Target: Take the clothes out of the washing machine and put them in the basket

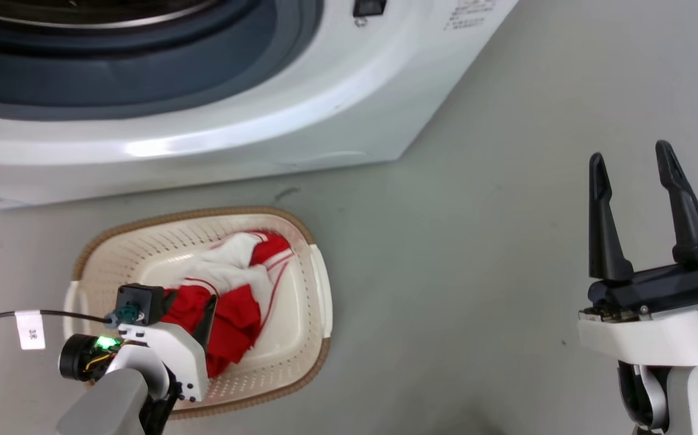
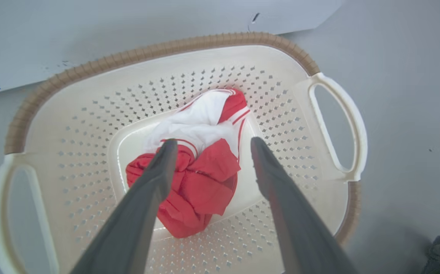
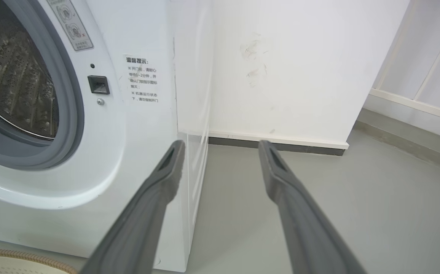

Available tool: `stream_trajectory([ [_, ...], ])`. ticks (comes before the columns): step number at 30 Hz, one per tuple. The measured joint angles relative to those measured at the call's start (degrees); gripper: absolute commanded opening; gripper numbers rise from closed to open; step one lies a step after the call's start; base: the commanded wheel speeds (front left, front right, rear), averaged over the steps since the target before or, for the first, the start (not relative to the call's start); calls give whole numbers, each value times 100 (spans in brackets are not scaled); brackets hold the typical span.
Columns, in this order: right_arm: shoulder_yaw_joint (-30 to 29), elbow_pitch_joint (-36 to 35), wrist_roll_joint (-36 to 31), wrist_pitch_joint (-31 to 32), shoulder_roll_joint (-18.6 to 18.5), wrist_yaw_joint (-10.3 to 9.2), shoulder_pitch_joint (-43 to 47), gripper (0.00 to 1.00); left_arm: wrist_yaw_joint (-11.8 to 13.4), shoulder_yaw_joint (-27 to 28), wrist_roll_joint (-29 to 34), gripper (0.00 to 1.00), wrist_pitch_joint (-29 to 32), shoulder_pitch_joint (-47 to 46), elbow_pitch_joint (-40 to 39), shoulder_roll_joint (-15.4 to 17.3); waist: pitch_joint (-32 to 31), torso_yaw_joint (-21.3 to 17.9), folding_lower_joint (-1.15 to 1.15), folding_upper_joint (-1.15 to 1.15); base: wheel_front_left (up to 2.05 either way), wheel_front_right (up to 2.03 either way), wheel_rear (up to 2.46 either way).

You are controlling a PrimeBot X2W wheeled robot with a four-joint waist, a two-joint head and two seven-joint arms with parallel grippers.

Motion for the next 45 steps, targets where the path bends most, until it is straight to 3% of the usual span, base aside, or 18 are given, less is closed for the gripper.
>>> stream_trajectory([
  [15,-99,508,-14,-1,0,0,478,100,409,1945,1537,100,-1,1515,-2473,-91,-1163,316,-1,0,0,0,0],
  [22,-58,560,77,0,-1,0,537,100,382,2611,2197,100,-1,1661,-3527,-102,-1221,209,-1,0,0,0,0],
  [30,34,582,275,0,-2,0,499,100,156,2929,2533,100,63,895,-3927,367,-891,-62,0,0,0,0,0],
  [36,136,592,586,0,-1,0,428,100,-149,2954,2317,100,1093,-80,-3916,876,-457,-355,0,0,0,0,0],
  [45,584,555,1084,0,-5,0,270,100,-308,2825,1908,100,3088,-2246,-3896,1660,500,-795,1,0,0,0,0],
])
